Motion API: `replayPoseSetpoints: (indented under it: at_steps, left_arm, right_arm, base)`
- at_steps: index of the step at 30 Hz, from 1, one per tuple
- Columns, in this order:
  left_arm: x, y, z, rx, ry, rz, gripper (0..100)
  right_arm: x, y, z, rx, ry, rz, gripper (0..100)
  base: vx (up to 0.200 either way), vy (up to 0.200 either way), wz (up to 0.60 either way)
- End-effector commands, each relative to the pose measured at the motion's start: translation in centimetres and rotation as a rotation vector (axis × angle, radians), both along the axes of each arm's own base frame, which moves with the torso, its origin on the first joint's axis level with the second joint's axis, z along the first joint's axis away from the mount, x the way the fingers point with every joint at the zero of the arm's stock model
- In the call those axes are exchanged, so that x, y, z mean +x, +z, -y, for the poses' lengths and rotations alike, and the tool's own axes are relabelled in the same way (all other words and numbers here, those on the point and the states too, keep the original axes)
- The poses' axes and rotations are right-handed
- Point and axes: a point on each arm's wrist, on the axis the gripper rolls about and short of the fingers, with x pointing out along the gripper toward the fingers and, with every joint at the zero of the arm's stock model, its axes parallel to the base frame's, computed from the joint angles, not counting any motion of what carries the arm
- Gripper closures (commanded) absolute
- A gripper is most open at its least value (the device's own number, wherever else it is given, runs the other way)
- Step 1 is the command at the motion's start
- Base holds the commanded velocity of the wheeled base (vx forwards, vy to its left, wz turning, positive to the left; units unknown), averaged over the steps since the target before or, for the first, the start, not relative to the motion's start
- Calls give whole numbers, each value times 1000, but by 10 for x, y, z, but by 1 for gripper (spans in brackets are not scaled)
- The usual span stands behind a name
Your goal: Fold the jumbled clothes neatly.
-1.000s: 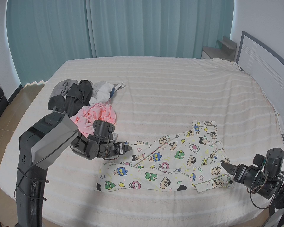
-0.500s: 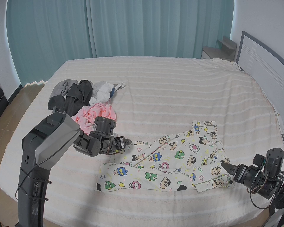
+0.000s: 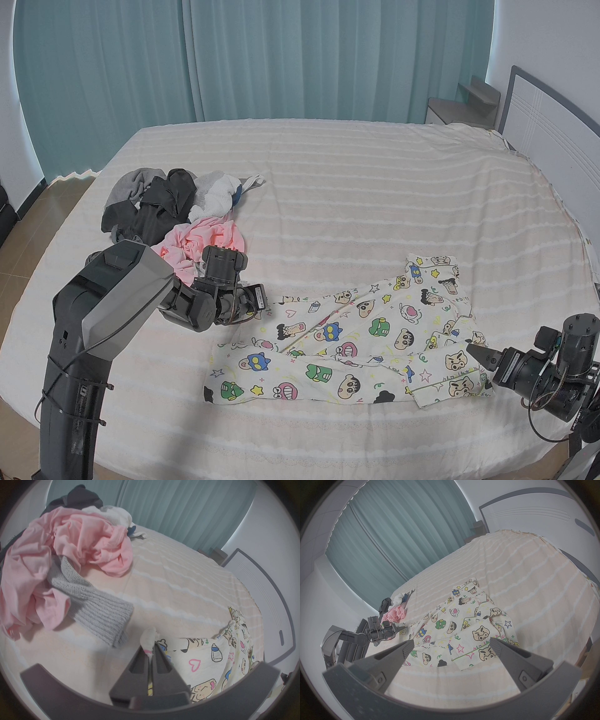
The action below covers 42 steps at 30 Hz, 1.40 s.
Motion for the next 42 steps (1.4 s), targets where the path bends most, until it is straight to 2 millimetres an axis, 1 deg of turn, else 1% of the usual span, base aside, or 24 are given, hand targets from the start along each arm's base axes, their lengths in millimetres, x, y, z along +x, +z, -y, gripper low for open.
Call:
replayPoseSetpoints:
  at_steps: [1, 7, 12, 16, 23, 32, 42]
  left_arm:
    - [3, 5, -2, -2, 25, 43, 100]
    - [7, 13, -1, -10, 30, 78, 100]
    - [14, 23, 1, -18, 39, 120, 100]
    - [18, 26, 2, -6, 64, 149, 100]
    - [21, 26, 1, 8, 91, 163, 100]
    - [30, 21, 0, 27, 138, 183, 100]
    - [36, 22, 2, 30, 159, 208, 100]
  right_arm:
    - [0, 0, 0, 1, 0, 1, 0]
    - [0, 0, 0, 0, 2, 0, 0]
    - [-2, -2, -1, -3, 13, -9, 0]
    - [-2, -1, -1, -2, 13, -6, 0]
    - [-2, -1, -1, -2, 13, -5, 0]
    - [-3, -1, -1, -2, 13, -2, 0]
    - [-3, -1, -1, -4, 13, -6, 0]
  base:
    - [0, 0, 0]
    - [0, 0, 0]
    - [0, 0, 0]
    - [0, 0, 0]
    - [0, 0, 0]
    - [0, 0, 0]
    - [0, 0, 0]
